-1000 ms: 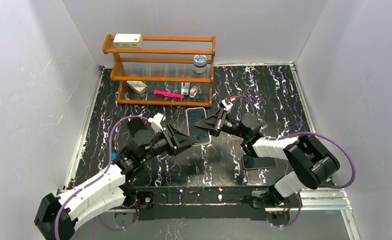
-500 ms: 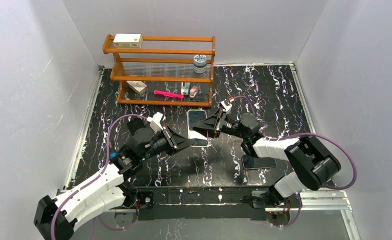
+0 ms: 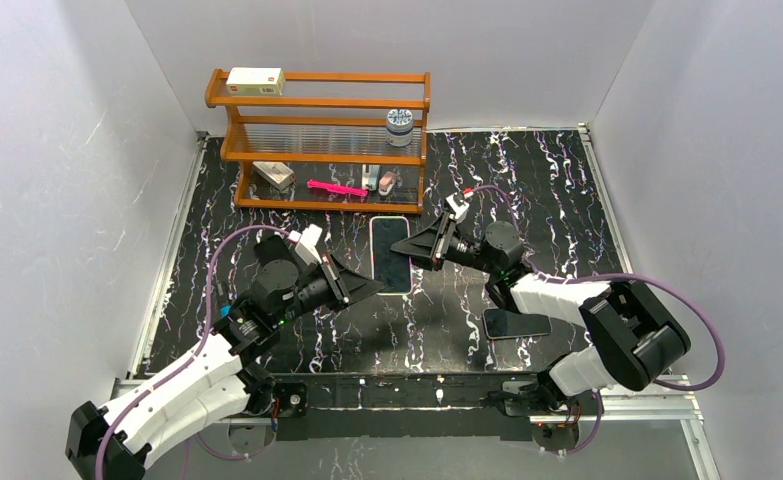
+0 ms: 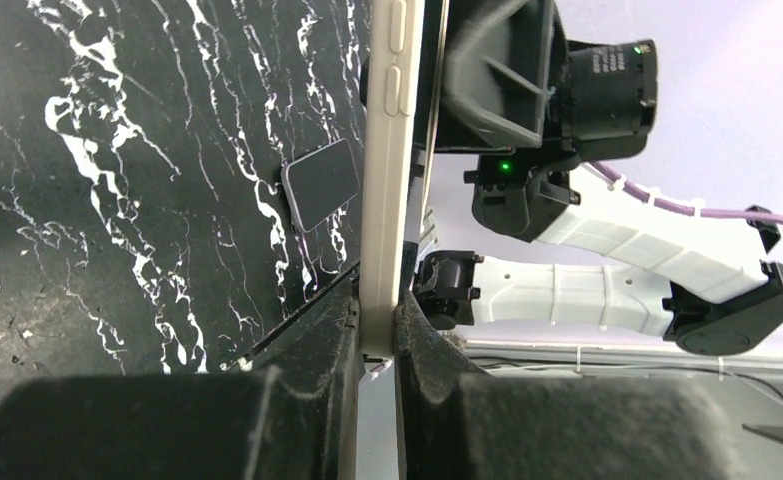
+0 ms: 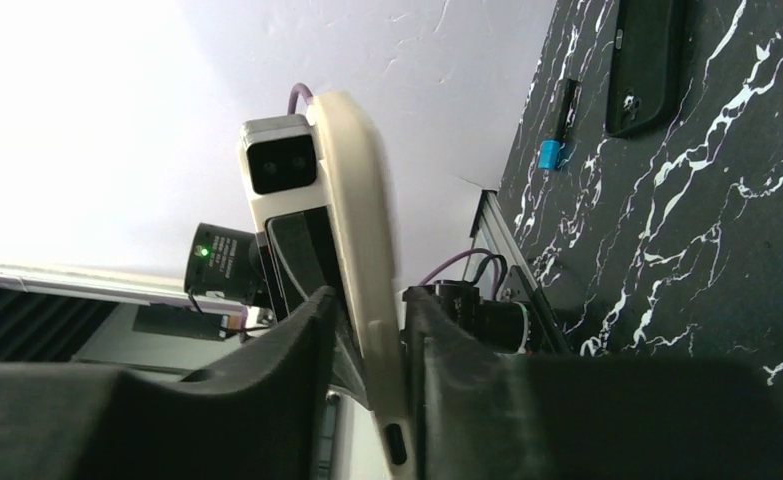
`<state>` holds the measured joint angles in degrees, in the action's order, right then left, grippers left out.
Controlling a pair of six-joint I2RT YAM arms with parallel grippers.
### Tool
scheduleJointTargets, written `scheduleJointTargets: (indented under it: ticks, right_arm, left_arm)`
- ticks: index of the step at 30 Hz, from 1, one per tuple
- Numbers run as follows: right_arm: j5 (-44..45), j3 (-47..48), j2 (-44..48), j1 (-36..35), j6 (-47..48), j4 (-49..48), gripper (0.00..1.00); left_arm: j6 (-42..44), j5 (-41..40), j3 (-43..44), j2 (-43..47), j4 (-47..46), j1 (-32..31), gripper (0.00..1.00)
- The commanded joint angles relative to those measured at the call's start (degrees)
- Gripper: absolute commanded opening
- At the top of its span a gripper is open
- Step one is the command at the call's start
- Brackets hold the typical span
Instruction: Put the phone into the phone case
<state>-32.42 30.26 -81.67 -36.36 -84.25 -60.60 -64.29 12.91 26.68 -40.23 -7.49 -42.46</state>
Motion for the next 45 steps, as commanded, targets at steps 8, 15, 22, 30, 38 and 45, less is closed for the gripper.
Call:
scheduleJointTargets:
  ticks: [8,15,22,30,38,45]
  right_arm:
    - [0.3,4.2,3.8,1.5,3.2,-1.2,0.01]
    - [0.8,3.9,4.7,1.7,5.9,3.8,0.01]
    - [1.0,4.4,4.9,2.6,12.1,12.4,0.01]
    - [1.7,6.3,1.0,3.4,20.9,21.4,0.01]
    - [0.1,7.5,-6.2,4.8,24.8,21.2,0.01]
    - [3.8,8.8,-10.0,6.1,32.5,23.4,0.01]
  left_arm:
    - [3.3,-1.2,-1.2,1.7,2.6,0.4,0.00]
    - [4.7,-4.1,0.6,2.3,7.1,0.4,0.29]
    - [9.0,-8.8,5.0,1.5,17.2,0.4,0.69]
    - [14.5,-14.7,9.4,-0.6,24.3,0.4,0.98]
    - [23.4,-20.0,16.7,-5.4,33.9,0.4,0.98]
    - [29.5,-23.1,16.9,-3.4,33.6,0.4,0.98]
